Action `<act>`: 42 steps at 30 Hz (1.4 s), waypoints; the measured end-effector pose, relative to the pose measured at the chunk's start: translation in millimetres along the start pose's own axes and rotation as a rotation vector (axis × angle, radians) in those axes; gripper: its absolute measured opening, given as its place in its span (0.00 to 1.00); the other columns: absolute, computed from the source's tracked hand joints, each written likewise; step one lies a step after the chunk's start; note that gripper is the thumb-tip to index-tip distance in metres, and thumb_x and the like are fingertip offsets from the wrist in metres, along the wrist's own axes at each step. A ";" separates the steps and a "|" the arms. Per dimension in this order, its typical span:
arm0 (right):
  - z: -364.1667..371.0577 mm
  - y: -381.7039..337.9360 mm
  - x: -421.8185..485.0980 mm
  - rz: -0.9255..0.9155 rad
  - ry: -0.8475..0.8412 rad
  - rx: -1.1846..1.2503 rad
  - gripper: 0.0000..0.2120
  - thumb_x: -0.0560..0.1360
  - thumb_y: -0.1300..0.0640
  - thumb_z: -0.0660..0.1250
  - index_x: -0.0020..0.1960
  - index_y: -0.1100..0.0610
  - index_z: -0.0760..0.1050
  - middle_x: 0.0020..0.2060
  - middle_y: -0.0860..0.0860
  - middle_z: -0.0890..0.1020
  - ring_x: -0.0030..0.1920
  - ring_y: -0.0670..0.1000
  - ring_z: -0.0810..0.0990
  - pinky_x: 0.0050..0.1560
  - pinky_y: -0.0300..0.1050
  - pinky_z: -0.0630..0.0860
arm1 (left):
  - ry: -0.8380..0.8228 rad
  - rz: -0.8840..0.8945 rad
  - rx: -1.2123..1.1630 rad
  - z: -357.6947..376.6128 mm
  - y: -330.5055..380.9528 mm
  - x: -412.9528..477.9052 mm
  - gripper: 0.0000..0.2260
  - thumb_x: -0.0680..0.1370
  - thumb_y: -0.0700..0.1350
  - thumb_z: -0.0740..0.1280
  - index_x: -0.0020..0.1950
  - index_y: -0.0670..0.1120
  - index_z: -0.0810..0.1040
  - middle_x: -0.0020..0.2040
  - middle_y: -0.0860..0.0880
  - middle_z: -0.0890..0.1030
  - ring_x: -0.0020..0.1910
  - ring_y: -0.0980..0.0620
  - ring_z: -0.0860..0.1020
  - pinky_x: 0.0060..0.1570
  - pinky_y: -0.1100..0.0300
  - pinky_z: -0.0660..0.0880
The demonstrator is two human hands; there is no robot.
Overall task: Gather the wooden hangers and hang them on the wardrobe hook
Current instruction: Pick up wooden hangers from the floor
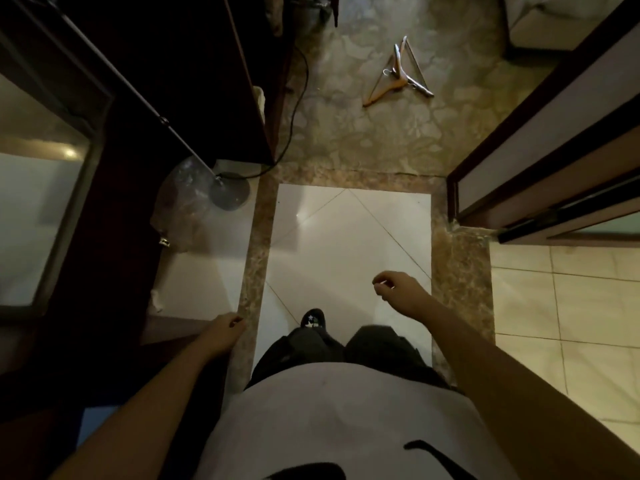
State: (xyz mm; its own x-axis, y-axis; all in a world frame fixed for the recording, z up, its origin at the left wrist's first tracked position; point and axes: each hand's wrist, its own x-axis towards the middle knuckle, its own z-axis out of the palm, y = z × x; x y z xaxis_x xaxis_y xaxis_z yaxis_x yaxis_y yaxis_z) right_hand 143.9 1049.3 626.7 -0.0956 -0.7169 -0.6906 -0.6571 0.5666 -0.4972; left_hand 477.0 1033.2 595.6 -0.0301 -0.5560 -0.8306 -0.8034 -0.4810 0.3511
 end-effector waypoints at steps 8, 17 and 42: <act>-79.0 13.6 58.2 0.132 0.077 0.117 0.12 0.77 0.59 0.60 0.56 0.63 0.76 0.50 0.60 0.81 0.50 0.58 0.79 0.57 0.54 0.76 | -0.063 0.064 -0.063 -25.9 107.9 56.8 0.12 0.81 0.44 0.56 0.57 0.40 0.75 0.50 0.43 0.78 0.46 0.50 0.76 0.35 0.64 0.68; -189.9 75.1 130.6 0.455 0.077 0.295 0.15 0.79 0.63 0.57 0.61 0.71 0.72 0.44 0.61 0.76 0.42 0.54 0.75 0.34 0.32 0.72 | -0.204 0.191 0.251 -25.2 293.9 139.0 0.11 0.80 0.46 0.58 0.56 0.43 0.76 0.53 0.42 0.79 0.50 0.47 0.76 0.54 0.55 0.74; -469.1 -108.9 458.8 0.157 -0.026 0.243 0.12 0.78 0.60 0.58 0.53 0.66 0.76 0.44 0.59 0.79 0.45 0.53 0.75 0.45 0.47 0.72 | -0.037 0.030 0.173 -241.4 546.1 365.5 0.09 0.80 0.39 0.59 0.55 0.38 0.76 0.53 0.38 0.78 0.53 0.41 0.77 0.54 0.51 0.72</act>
State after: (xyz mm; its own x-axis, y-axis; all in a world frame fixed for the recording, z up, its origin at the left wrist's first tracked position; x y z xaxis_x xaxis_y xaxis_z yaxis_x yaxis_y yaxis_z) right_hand -179.2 468.2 610.3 -0.1605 -0.6036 -0.7809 -0.4370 0.7529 -0.4922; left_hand 170.8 403.8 588.0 -0.0753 -0.5417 -0.8372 -0.8919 -0.3388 0.2994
